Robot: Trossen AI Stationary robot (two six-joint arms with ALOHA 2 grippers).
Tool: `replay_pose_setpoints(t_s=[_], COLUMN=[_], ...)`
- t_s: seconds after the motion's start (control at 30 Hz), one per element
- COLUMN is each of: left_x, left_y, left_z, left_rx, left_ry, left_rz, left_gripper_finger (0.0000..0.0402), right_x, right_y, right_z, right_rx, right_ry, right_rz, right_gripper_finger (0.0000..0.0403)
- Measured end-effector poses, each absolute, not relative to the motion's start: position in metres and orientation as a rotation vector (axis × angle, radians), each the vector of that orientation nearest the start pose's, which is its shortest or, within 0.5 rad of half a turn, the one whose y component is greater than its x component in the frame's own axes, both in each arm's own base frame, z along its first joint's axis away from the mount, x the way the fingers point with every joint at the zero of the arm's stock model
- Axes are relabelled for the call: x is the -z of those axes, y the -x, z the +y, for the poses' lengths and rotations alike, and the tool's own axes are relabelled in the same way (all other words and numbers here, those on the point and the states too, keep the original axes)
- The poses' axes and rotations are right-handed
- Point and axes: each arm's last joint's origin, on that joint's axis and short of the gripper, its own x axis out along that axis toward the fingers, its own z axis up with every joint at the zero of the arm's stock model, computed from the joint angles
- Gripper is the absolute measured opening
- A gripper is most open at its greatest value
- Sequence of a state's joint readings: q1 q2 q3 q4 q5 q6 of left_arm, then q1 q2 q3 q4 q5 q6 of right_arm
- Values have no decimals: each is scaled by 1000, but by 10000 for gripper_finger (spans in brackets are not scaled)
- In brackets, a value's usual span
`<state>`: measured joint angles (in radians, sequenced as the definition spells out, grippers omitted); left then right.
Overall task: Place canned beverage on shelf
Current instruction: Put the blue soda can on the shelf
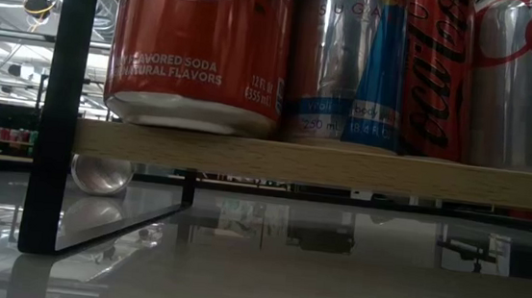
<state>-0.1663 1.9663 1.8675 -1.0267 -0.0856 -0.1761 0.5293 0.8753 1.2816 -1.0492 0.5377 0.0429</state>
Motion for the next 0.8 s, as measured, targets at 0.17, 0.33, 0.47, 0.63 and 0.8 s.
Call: replay_pose_setpoints(t_s=[0.17, 0.33, 0.47, 0.63, 0.8], left_x=[-296, -296, -296, -297, -315], left_y=[-406, -405, -405, -405, -394], left_z=[-75, -82, -83, -81, -71], left_rx=[-7, 10, 13, 5, -20], left_ry=[12, 3, 2, 13, 45], left_rz=[1118, 1116, 1113, 1111, 1090], left_gripper_finger=[319, 319, 319, 319, 319], right_x=[-403, -403, -403, -403, -403], right_y=[-116, -116, -117, -117, -117], right_z=[51, 51, 51, 51, 51], right_rx=[20, 20, 19, 20, 19], right_ry=[285, 285, 285, 285, 285], right_rz=[553, 553, 553, 553, 553], right_gripper_finger=[386, 386, 386, 386, 386])
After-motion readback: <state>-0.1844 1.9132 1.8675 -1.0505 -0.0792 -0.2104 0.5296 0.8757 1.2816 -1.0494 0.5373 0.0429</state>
